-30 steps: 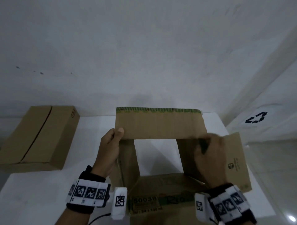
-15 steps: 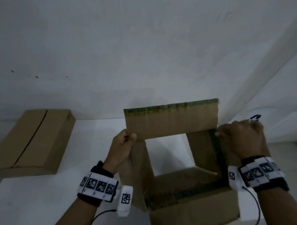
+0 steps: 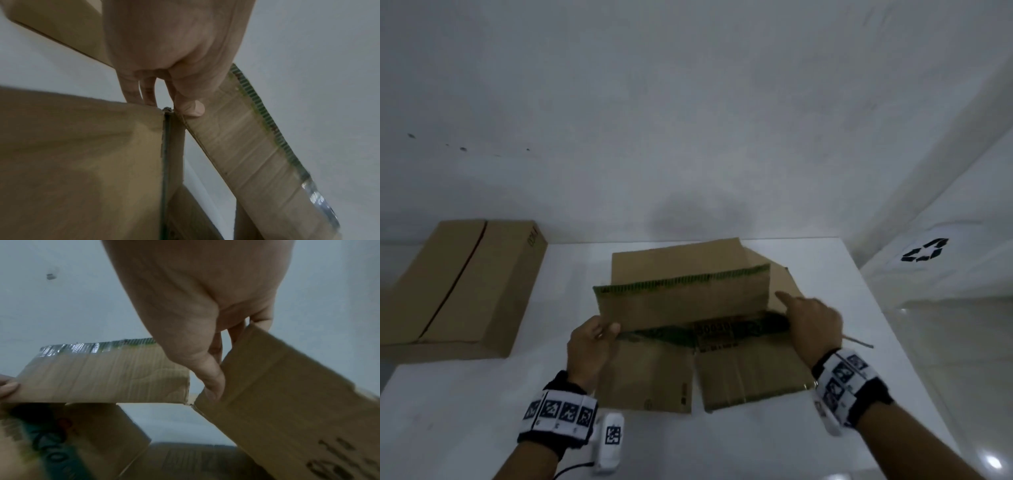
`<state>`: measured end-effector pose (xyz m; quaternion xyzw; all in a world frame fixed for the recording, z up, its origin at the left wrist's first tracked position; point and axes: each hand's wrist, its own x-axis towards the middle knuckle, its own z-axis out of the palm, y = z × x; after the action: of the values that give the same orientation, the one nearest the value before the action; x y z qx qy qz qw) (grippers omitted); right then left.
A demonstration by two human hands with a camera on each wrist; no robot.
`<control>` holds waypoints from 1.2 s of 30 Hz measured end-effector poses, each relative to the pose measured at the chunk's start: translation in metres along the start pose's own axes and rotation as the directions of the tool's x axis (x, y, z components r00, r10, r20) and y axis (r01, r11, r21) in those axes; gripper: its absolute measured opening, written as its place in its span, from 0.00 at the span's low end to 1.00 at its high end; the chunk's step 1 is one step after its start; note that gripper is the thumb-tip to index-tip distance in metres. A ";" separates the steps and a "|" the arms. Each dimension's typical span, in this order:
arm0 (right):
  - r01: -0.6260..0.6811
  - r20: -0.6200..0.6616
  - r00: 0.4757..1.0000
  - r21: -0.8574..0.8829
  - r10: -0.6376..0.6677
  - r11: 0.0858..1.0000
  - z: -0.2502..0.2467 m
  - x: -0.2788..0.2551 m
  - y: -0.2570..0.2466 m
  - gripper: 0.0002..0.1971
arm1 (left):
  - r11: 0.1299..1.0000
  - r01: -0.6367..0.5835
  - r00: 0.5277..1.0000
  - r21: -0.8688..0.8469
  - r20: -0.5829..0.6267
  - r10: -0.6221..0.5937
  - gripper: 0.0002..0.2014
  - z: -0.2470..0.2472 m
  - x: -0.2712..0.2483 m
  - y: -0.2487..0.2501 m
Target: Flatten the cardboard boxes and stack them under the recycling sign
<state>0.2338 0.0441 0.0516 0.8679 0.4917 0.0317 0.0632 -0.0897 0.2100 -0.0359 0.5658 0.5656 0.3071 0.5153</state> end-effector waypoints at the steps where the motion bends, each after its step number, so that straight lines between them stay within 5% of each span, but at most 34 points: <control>1: 0.035 0.068 0.997 0.001 -0.035 0.999 0.021 -0.006 -0.006 0.31 | 1.000 0.015 1.000 0.011 0.006 -0.015 0.05 -0.007 -0.003 -0.013; 5: -0.015 0.221 0.974 0.276 -0.049 0.961 0.096 -0.031 -0.030 0.35 | 0.993 0.091 0.983 0.076 0.151 -0.101 0.11 -0.034 -0.014 -0.068; 8: -0.094 0.337 0.941 0.376 -0.041 0.922 0.134 -0.055 -0.041 0.28 | 0.957 -0.011 0.951 0.291 0.298 -0.079 0.19 -0.052 -0.018 -0.116; 11: -0.126 0.428 0.900 0.445 -0.087 0.887 0.152 -0.074 -0.041 0.20 | 0.914 -0.133 0.858 0.383 0.506 -0.087 0.35 -0.064 -0.027 -0.125; 14: -0.012 0.464 0.864 0.406 -0.195 0.914 0.162 -0.076 -0.039 0.18 | 0.827 -0.205 0.751 0.523 0.626 -0.210 0.33 -0.067 -0.023 -0.123; 17: -0.053 0.450 0.878 0.429 -0.163 0.902 0.160 -0.067 -0.051 0.19 | 0.793 -0.176 0.866 0.583 0.475 -0.157 0.24 -0.049 -0.012 -0.116; 19: -0.038 0.476 0.859 0.425 -0.187 0.905 0.158 -0.058 -0.070 0.24 | 0.751 -0.188 0.911 0.633 0.398 -0.107 0.31 -0.030 -0.001 -0.108; 22: 0.054 0.504 0.821 0.397 -0.267 0.916 0.154 -0.045 -0.106 0.32 | 0.617 -0.236 0.897 0.751 0.413 -0.160 0.50 -0.001 0.014 -0.103; 26: 0.166 0.507 0.790 0.367 -0.346 0.915 0.158 -0.036 -0.148 0.39 | 0.444 -0.275 0.891 0.853 0.400 -0.216 0.49 0.018 0.026 -0.100; 36: 0.111 0.416 0.873 0.336 -0.253 0.935 0.179 -0.025 -0.192 0.39 | 0.486 -0.245 0.908 0.839 0.374 -0.188 0.49 0.016 0.031 -0.105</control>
<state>0.0790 0.1061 -0.1524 0.7996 0.5428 -0.2528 0.0456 -0.1035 0.2183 -0.1454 0.8090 0.5080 -0.1422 0.2593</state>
